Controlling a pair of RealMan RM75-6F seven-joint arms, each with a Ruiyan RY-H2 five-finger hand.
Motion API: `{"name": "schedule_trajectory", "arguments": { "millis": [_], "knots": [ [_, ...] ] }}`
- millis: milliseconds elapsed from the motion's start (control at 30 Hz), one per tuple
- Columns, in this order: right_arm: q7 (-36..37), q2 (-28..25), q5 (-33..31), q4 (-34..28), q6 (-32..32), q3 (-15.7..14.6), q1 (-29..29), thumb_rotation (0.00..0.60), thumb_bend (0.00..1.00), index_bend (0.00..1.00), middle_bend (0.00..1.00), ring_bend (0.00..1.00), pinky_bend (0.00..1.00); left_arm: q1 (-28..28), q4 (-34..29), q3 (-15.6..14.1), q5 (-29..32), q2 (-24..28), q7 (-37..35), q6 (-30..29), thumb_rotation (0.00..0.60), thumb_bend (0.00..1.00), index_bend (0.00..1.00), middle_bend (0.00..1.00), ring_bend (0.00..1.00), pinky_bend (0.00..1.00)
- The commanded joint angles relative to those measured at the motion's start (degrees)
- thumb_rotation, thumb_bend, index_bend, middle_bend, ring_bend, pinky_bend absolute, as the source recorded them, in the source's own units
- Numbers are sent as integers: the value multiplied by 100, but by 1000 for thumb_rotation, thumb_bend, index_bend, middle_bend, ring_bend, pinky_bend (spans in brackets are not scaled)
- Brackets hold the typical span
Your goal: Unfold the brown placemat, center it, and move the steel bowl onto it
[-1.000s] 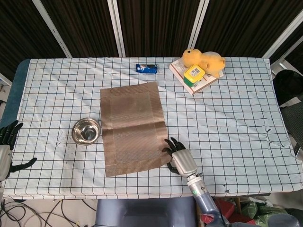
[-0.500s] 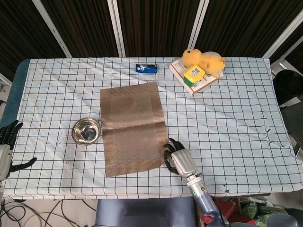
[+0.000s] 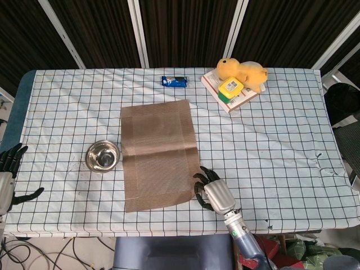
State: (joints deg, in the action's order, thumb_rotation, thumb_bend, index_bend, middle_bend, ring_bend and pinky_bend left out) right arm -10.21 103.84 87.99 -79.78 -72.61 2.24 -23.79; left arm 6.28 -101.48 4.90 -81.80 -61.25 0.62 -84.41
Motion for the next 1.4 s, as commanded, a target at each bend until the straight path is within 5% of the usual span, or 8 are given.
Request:
{"name": "schedule_trajectory", "arguments": {
  "millis": [33, 567, 1167, 1400],
  "knots": [
    [-10, -228, 148, -208, -108, -130, 68, 600, 483, 617, 254, 73, 158, 0, -2, -3, -7, 0, -2, -1, 600, 21, 0, 0, 0, 0],
    [-763, -1951, -17, -963, -231, -274, 378, 600, 488, 661, 274, 91, 158, 2, -3, -16, -37, -2, 13, 3, 600, 21, 0, 0, 0, 0],
    [-1834, -1928, -1783, 95, 402, 1149, -248, 600, 496, 673, 281, 98, 158, -22, -14, -1, -11, 8, 8, -39, 600, 21, 0, 0, 0, 0],
    [-2301, -2024, -2262, 711, 833, 1462, -665, 600, 497, 687, 294, 105, 158, -24, -12, 2, -17, 18, -14, -43, 600, 21, 0, 0, 0, 0]
  ]
}}
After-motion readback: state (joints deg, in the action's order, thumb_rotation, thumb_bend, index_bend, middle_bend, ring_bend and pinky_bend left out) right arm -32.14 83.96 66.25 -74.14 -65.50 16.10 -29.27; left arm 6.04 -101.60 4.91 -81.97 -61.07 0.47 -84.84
